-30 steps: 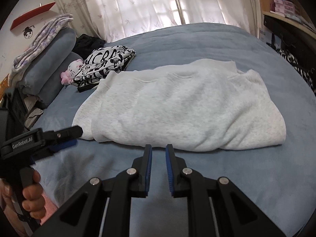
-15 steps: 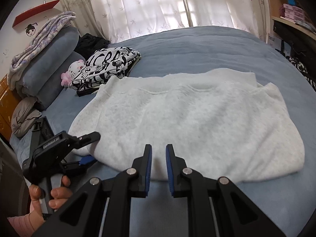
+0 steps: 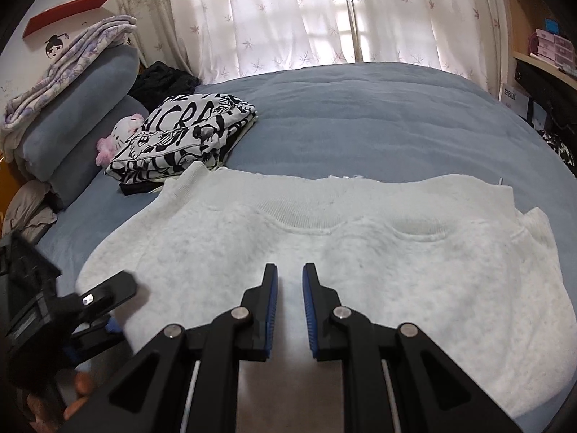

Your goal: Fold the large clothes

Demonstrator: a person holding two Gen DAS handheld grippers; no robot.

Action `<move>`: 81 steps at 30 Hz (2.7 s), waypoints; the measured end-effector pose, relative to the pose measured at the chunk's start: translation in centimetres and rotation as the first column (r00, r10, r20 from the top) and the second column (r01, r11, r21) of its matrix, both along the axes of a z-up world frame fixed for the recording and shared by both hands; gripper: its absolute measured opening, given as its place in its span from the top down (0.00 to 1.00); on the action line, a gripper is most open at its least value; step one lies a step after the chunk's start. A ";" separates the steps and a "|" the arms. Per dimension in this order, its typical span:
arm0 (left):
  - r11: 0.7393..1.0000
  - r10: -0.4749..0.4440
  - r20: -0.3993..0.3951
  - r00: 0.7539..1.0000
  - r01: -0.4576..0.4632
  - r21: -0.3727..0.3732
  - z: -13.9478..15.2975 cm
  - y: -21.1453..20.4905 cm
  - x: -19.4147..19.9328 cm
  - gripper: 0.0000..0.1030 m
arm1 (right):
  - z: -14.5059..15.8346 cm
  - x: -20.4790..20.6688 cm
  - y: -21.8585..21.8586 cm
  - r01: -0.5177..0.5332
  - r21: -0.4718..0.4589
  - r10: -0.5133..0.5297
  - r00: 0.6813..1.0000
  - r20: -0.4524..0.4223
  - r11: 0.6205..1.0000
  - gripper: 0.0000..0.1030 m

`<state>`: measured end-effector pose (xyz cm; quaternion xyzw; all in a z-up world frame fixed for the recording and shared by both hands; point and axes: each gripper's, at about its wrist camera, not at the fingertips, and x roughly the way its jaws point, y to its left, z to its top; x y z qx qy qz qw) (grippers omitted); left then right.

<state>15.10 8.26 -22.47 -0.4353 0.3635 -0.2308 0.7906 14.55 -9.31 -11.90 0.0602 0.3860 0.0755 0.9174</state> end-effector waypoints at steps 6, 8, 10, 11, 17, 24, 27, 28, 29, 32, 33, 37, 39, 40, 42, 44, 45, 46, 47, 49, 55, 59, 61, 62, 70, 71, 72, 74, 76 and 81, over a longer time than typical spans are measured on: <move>0.999 0.031 0.023 0.999 -0.032 0.043 0.9 2.0 -1.7 0.67 | -0.5 -0.1 -0.1 0.000 0.008 0.000 1.000 -0.003 1.000 0.86; 0.995 0.029 0.052 0.998 -0.034 0.094 2.0 2.3 -1.9 0.72 | -0.7 -0.2 -0.3 0.003 0.019 -0.003 1.000 -0.007 1.000 0.86; 0.993 0.032 0.077 0.997 -0.040 0.110 2.5 2.9 -2.2 0.77 | -0.7 -0.2 -0.6 0.007 0.037 -0.007 1.000 -0.010 0.999 0.86; 0.994 0.039 0.079 0.996 -0.046 0.100 2.5 3.3 -2.2 0.79 | -0.6 -0.1 -0.7 0.007 0.042 -0.007 1.000 -0.011 0.999 0.86; 0.998 0.047 -0.112 0.993 -0.051 -0.035 -0.5 5.5 -2.0 0.78 | -0.8 -0.3 -0.6 0.001 0.041 0.000 1.000 -0.017 0.999 0.86; 0.987 0.075 -0.222 0.972 -0.105 -0.124 -2.4 7.6 -3.8 0.75 | -1.0 -0.3 -0.7 -0.016 0.038 0.017 1.000 -0.019 0.999 0.86; 0.982 0.075 -0.255 0.964 -0.115 -0.149 -3.7 8.0 -4.1 0.75 | -1.0 -0.1 -0.8 -0.024 0.037 0.025 0.999 -0.020 0.999 0.86; 0.983 0.072 -0.257 0.964 -0.112 -0.144 -3.9 7.9 -4.0 0.75 | -1.0 -0.2 -0.8 -0.025 0.036 0.026 0.999 -0.020 0.999 0.86; 0.984 0.069 -0.257 0.964 -0.107 -0.141 -4.2 8.0 -3.8 0.74 | -1.0 -0.2 -0.8 -0.025 0.035 0.025 0.999 -0.020 0.999 0.86; 0.988 0.054 -0.250 0.967 -0.088 -0.126 -4.5 8.0 -3.0 0.74 | -1.0 -0.2 -0.8 -0.025 0.039 0.025 0.999 -0.020 0.999 0.86; 0.988 0.052 -0.247 0.968 -0.085 -0.125 -4.6 8.1 -2.7 0.74 | -1.0 -0.2 -0.8 -0.025 0.041 0.026 0.999 -0.020 0.999 0.86; 0.983 0.104 -0.264 0.959 -0.140 -0.119 -4.7 8.6 -2.7 0.86 | -1.2 -0.1 -0.9 -0.025 0.055 0.026 0.999 -0.025 0.998 0.86; 0.983 0.137 -0.265 0.955 -0.165 -0.086 -3.9 8.5 -3.3 0.89 | -1.2 -0.1 -0.8 -0.026 0.052 0.027 0.999 -0.025 0.998 0.86; 0.985 0.141 -0.253 0.957 -0.160 -0.059 -3.1 8.4 -3.5 0.90 | -1.2 -0.1 -0.8 -0.026 0.051 0.027 0.999 -0.025 0.998 0.86; 0.992 0.121 -0.215 0.969 -0.122 0.006 -1.6 8.4 -3.7 0.92 | -1.2 -0.1 -0.9 -0.027 0.052 0.028 0.999 -0.024 0.998 0.86; 0.994 0.101 -0.210 0.972 -0.093 0.049 -1.2 9.0 -3.6 0.94 | -1.3 -0.2 -0.9 -0.031 0.053 0.032 0.999 -0.021 0.998 0.86; 0.995 0.092 -0.216 0.972 -0.083 0.049 -1.4 9.5 -3.5 0.94 | -1.3 -0.2 -0.9 -0.034 0.053 0.035 0.999 -0.020 0.998 0.86; 0.997 0.082 -0.229 0.970 -0.075 0.036 -1.7 9.9 -3.5 0.94 | -1.3 -0.2 -0.9 -0.037 0.051 0.038 0.999 -0.020 0.998 0.86; 0.997 0.073 -0.234 0.969 -0.070 0.024 -1.8 10.2 -3.6 0.94 | -1.4 -0.2 -0.8 -0.039 0.048 0.040 0.999 -0.020 0.998 0.86; 0.998 0.064 -0.223 0.973 -0.058 0.030 -1.3 10.3 -4.0 0.94 | -1.3 -0.2 -0.8 -0.037 0.048 0.038 0.999 -0.020 0.998 0.86; 0.995 0.017 -0.166 0.986 0.000 0.100 2.0 8.7 -5.7 0.66 | -1.3 -0.2 -1.0 -0.032 0.063 0.033 0.999 -0.026 0.998 0.86; 0.999 0.005 -0.187 0.982 0.004 0.046 1.7 7.2 -6.9 0.37 | -1.3 -0.3 -1.0 -0.027 0.065 0.029 0.999 -0.026 0.998 0.86; 1.000 -0.013 -0.232 0.973 0.014 0.003 0.2 6.1 -6.8 0.37 | -1.4 -0.5 -0.9 -0.027 0.063 0.029 0.999 -0.024 0.998 0.86; 1.000 -0.022 -0.248 0.969 0.017 -0.022 -0.5 5.7 -6.7 0.37 | -1.4 -0.7 -0.8 -0.027 0.061 0.028 0.999 -0.023 0.998 0.86; 0.998 0.009 -0.204 0.979 -0.022 -0.063 -3.9 3.1 -3.9 0.37 | -1.3 -1.4 -0.9 -0.042 0.055 0.043 0.999 -0.021 0.998 0.86; 0.997 0.013 -0.203 0.979 -0.027 -0.068 -4.2 3.0 -3.2 0.37 | -1.3 -1.5 -0.9 -0.044 0.055 0.046 0.999 -0.020 0.997 0.86; 0.997 0.015 -0.196 0.980 -0.030 -0.070 -4.4 2.9 -2.6 0.37 | -1.3 -1.5 -0.9 -0.047 0.055 0.048 0.999 -0.019 0.997 0.86; 0.997 0.030 -0.192 0.981 -0.044 -0.068 -4.7 2.8 -1.6 0.37 | -1.4 -1.5 -0.9 -0.051 0.053 0.052 0.999 -0.017 0.997 0.86; 0.996 0.046 -0.179 0.983 -0.060 -0.073 -4.8 2.8 -0.3 0.37 | -1.4 -1.6 -0.9 -0.054 0.049 0.055 0.998 -0.015 0.997 0.86; 0.998 0.059 -0.072 0.996 -0.060 -0.005 -3.0 1.6 2.2 0.44 | -1.3 -1.6 -0.7 -0.060 0.033 0.060 0.998 -0.014 0.998 0.86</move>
